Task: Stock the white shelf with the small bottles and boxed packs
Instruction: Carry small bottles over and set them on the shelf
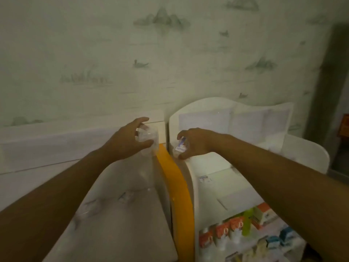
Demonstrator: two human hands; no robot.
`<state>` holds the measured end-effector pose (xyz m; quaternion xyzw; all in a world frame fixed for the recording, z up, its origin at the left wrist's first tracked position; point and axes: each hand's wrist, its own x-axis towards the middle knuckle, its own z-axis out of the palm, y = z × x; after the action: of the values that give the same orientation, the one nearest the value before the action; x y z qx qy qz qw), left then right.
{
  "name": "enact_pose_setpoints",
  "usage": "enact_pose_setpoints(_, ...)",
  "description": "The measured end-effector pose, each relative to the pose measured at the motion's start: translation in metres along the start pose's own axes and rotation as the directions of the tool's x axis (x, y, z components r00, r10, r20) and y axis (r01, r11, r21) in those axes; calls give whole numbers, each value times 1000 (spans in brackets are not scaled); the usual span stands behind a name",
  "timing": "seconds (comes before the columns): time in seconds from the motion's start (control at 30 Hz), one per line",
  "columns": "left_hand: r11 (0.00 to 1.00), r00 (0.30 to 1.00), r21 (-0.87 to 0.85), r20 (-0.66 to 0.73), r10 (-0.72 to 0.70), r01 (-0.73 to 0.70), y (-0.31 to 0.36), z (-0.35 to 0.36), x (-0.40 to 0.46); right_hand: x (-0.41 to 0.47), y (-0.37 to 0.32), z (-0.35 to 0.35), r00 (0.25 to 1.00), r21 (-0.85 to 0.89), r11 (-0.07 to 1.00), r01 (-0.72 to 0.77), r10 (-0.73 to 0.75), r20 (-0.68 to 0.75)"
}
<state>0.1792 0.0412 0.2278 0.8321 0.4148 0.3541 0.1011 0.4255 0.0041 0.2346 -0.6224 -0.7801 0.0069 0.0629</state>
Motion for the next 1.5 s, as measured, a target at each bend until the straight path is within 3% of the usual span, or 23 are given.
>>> enact_pose_setpoints(0.2, 1000, 1000, 15, 5, 12, -12, 63, 89, 48, -44, 117, 9, 997, 48, 996, -74, 73, 35)
enact_pose_setpoints(0.4, 996, 984, 65, 169, 52, -63, 107, 210, 74, -99, 233, 45, 980, 78, 983, -165, 154, 130)
enact_pose_setpoints(0.63, 974, 944, 228, 322, -78, 2, 105, 294, 92, -131, 326, 86, 963, 158, 959, -236, 209, 171)
enact_pose_setpoints(1.07, 990, 841, 137, 539, -39, -42, 85, 417, 133, -82, 404, 150, 924, 181, 929, -322, 267, 275)
enact_pose_setpoints(1.27, 998, 756, 56, 655, -11, -34, 66, 431, 162, -54, 423, 157, 900, 125, 925, -358, 306, 309)
enact_pose_setpoints(1.5, 995, 738, 63, 674, 19, -84, 66, 442, 186, -43, 450, 155, 899, 103, 927, -360, 315, 305)
